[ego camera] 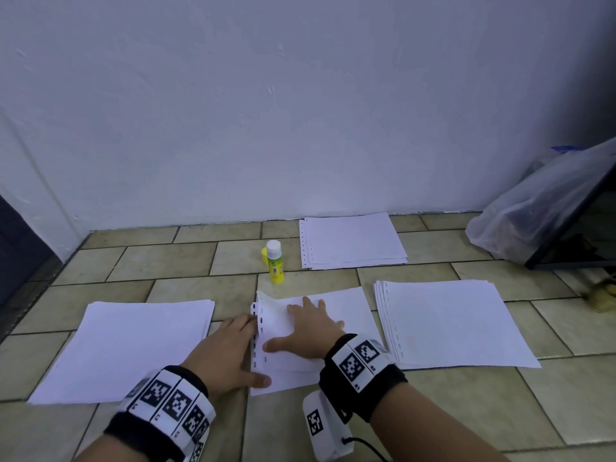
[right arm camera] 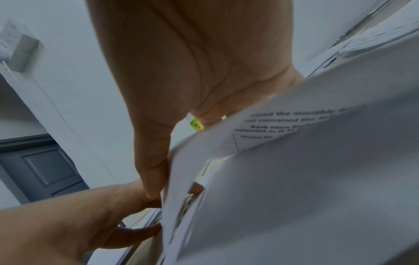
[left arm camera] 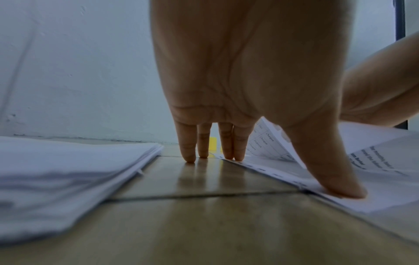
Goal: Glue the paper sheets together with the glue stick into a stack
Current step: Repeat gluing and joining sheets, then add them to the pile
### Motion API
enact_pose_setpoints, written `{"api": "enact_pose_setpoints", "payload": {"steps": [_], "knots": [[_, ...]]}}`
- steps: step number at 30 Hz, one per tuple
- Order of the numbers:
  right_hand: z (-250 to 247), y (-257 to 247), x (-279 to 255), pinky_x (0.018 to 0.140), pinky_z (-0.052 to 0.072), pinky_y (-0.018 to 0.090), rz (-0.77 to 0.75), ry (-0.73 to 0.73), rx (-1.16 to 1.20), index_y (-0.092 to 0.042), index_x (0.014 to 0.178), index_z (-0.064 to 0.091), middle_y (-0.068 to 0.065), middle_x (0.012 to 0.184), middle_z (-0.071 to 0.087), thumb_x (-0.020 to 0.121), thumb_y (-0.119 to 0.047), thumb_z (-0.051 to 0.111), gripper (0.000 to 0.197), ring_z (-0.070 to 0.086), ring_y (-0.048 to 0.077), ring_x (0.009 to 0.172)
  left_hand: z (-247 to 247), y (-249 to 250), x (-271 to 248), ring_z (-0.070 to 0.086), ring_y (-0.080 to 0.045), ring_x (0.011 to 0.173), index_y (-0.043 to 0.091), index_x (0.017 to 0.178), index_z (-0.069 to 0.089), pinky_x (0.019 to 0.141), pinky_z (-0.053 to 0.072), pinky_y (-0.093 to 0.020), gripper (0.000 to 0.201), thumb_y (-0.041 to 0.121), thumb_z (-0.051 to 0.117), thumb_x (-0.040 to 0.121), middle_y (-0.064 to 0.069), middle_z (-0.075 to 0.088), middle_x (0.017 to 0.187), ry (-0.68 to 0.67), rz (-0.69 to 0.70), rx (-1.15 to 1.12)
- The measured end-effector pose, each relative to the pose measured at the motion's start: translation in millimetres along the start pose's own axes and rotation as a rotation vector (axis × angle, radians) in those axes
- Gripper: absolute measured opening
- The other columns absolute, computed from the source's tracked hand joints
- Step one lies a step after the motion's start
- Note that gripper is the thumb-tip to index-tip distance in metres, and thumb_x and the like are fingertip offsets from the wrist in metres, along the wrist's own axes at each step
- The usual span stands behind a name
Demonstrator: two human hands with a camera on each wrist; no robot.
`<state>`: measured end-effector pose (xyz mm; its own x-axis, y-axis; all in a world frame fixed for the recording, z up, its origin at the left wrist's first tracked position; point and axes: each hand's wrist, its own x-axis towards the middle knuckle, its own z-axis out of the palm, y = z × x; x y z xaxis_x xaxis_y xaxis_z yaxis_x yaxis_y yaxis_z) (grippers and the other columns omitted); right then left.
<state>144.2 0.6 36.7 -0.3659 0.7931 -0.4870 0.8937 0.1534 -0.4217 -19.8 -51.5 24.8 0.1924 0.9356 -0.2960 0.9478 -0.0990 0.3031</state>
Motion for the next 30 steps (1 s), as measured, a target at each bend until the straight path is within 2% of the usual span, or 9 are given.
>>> {"api": "enact_pose_setpoints", "payload": {"steps": [10,18,22,25,28,30], "knots": [[-1.3,0.8,1.5,0.107,0.015,0.070,0.002,0.008,0.010,-0.020,0.147,0.027,0.003,0.157,0.014,0.075,-0.065,0.064,0.092,0.001,0.031,0.146,0.6,-0.7,0.2,0.034,-0.008,0.124,0.028,0.144,0.028,0.096,0.039,-0.023,0.092,0.062,0.071,0.070,0.014,0.031,0.140,-0.003,-0.002,0.006],[-2.3,0.5,1.3,0.107,0.013,0.070,0.011,0.013,0.013,-0.019,0.148,0.023,0.001,0.158,0.011,0.074,-0.065,0.065,0.098,-0.002,0.031,0.146,0.1,0.6,-1.3,0.032,-0.007,0.128,0.028,0.145,0.027,0.101,0.038,-0.024,0.093,0.060,0.072,0.071,0.015,0.030,0.143,0.012,-0.001,-0.018],[-2.3,1.1,-0.9,0.108,0.016,0.068,0.014,0.065,0.111,-0.018,0.147,0.019,0.002,0.152,0.026,0.071,-0.061,0.071,0.101,0.009,0.028,0.145,1.1,-0.3,-0.3,0.030,-0.008,0.130,0.027,0.147,0.025,0.103,0.038,-0.025,0.095,0.061,0.071,0.070,0.014,0.028,0.146,0.012,-0.002,-0.014],[-2.9,0.6,-3.9,0.107,0.019,0.067,0.003,0.084,0.185,-0.023,0.137,0.021,0.005,0.140,0.035,0.071,-0.056,0.074,0.091,0.020,0.030,0.140,1.8,-2.1,-0.3,0.030,-0.008,0.132,0.027,0.148,0.023,0.104,0.038,-0.026,0.099,0.061,0.073,0.069,0.014,0.027,0.148,0.016,-0.001,-0.040],[-1.0,-1.6,-2.3,0.107,0.015,0.068,-0.016,0.048,0.158,-0.027,0.131,0.031,0.002,0.143,0.033,0.070,-0.057,0.074,0.081,0.014,0.030,0.143,-1.4,-5.3,-0.1,0.039,-0.005,0.124,0.027,0.144,0.026,0.097,0.042,-0.023,0.102,0.055,0.081,0.062,0.016,0.033,0.140,0.038,-0.006,-0.117],[0.7,-2.8,-0.3,0.107,0.011,0.070,-0.017,0.007,0.087,-0.028,0.131,0.038,0.001,0.152,0.024,0.070,-0.060,0.072,0.077,0.003,0.030,0.146,-2.3,-7.6,0.4,0.043,-0.005,0.117,0.025,0.142,0.027,0.090,0.044,-0.020,0.103,0.051,0.084,0.060,0.016,0.032,0.135,0.045,0.003,-0.132]]}}
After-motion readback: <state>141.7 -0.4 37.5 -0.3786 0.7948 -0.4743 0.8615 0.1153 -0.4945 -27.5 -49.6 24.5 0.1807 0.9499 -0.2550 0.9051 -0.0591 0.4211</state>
